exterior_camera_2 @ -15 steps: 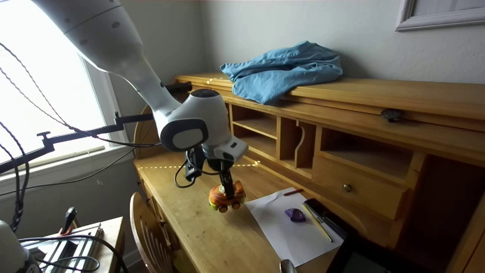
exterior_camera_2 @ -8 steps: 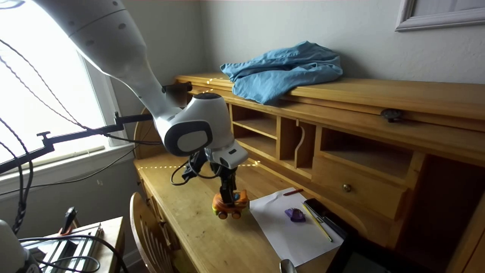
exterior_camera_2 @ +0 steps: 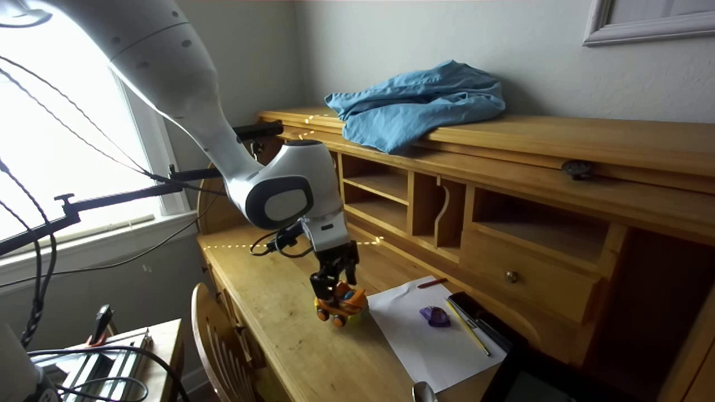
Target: Move the toy car on the desk
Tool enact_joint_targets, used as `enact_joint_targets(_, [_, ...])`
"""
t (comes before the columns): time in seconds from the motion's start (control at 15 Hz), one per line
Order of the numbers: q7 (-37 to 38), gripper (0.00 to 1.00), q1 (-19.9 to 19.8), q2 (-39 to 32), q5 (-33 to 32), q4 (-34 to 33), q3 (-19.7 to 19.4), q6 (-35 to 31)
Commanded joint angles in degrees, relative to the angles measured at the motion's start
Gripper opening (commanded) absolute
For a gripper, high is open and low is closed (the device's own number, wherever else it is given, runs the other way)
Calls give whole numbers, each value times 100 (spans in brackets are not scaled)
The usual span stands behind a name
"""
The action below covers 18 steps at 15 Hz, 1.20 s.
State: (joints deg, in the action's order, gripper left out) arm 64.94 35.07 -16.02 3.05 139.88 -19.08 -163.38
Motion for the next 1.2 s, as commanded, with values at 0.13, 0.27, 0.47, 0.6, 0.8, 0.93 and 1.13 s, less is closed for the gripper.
enact_joint_targets(0.13, [2139, 52, 953, -240, -208, -242, -877, 375])
enact_joint_targets(0.27, [2924, 52, 654, -225, -543, -269, -604, 481])
enact_joint_targets(0.47, [3597, 52, 455, -183, -793, -309, -366, 637])
enact_joint_targets(0.6, [3946, 52, 295, -164, -1018, -325, -206, 663])
enact_joint_targets(0.8, [4334, 52, 104, -156, -1454, -329, -24, 599])
enact_joint_targets(0.93, [4455, 52, -27, -161, -1716, -348, 104, 565])
enact_joint_targets(1.13, [4517, 52, -242, -144, -2013, -346, 306, 514])
